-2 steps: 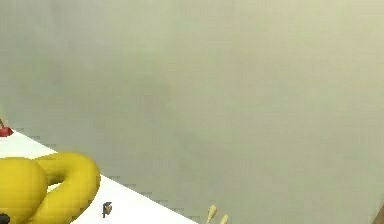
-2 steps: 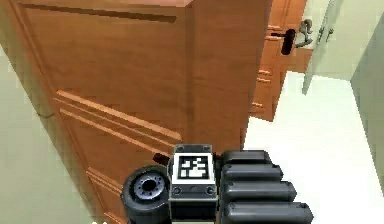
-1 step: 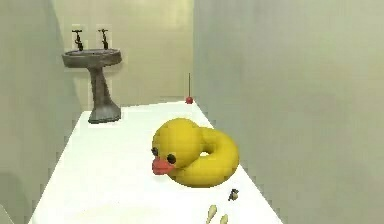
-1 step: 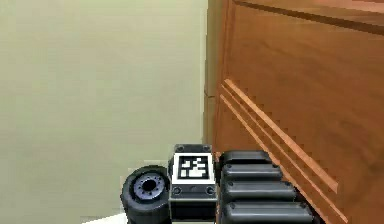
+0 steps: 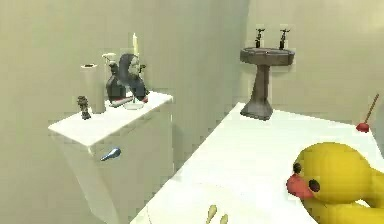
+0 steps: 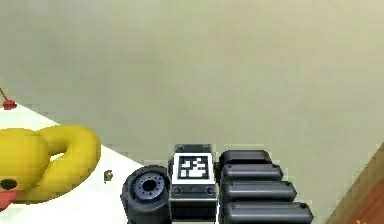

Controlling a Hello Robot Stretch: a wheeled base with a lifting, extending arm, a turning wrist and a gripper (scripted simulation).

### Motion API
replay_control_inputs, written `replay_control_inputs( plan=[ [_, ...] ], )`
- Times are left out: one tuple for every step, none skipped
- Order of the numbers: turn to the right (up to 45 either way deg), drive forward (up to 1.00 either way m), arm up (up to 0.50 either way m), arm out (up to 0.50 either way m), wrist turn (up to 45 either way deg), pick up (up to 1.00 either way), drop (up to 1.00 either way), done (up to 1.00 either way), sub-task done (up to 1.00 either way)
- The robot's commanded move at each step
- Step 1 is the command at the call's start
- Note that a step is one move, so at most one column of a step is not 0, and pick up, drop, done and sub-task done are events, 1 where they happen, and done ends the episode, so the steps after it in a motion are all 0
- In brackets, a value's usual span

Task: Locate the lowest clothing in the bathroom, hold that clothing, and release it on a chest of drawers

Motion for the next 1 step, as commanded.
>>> replay_control_inputs(
  plan=[
    [-45.0, 0.0, 0.0, 0.0, 0.0, 0.0, 0.0, 0.0, 0.0]
  ],
)
